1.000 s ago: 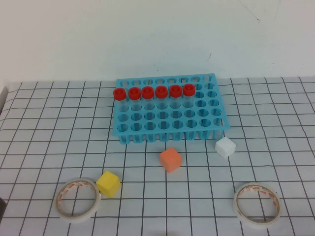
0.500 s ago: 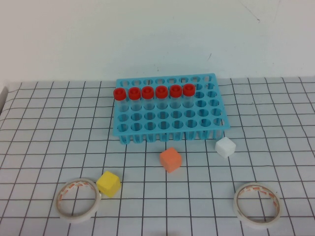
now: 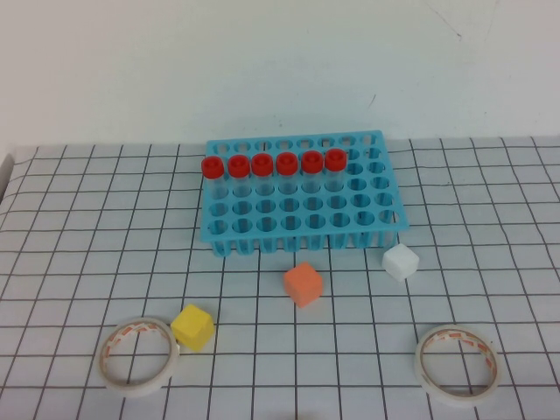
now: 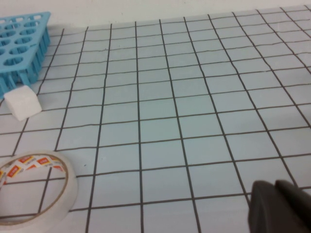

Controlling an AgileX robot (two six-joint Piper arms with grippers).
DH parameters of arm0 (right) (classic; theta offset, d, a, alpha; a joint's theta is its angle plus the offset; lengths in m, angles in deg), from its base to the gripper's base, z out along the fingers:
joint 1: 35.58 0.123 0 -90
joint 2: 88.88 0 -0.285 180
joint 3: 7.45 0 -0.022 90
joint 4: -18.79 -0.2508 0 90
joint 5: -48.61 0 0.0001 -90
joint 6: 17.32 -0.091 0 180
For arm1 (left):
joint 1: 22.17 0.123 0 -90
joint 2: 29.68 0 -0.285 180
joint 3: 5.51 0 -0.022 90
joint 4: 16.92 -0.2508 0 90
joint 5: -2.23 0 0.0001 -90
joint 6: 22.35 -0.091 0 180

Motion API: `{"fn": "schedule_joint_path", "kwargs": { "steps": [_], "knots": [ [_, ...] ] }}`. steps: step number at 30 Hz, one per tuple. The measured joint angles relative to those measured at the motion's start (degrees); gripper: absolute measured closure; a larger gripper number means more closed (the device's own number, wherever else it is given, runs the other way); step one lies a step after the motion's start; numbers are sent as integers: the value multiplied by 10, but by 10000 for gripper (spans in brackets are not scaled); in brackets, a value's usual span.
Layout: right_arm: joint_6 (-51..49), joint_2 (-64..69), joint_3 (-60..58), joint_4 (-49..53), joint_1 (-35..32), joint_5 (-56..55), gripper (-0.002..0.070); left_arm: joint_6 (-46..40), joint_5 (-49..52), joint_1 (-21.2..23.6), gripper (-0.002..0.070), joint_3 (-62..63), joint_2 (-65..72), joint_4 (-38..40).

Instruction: Place the test tubes

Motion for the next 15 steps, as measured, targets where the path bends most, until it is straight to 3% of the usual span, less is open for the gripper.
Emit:
{"fn": "schedule_joint_path", "kwargs": {
  "steps": [15],
  "knots": [
    [0,0,0,0,0,0,678,35,25,0,676,1,-1,9]
  ]
}}
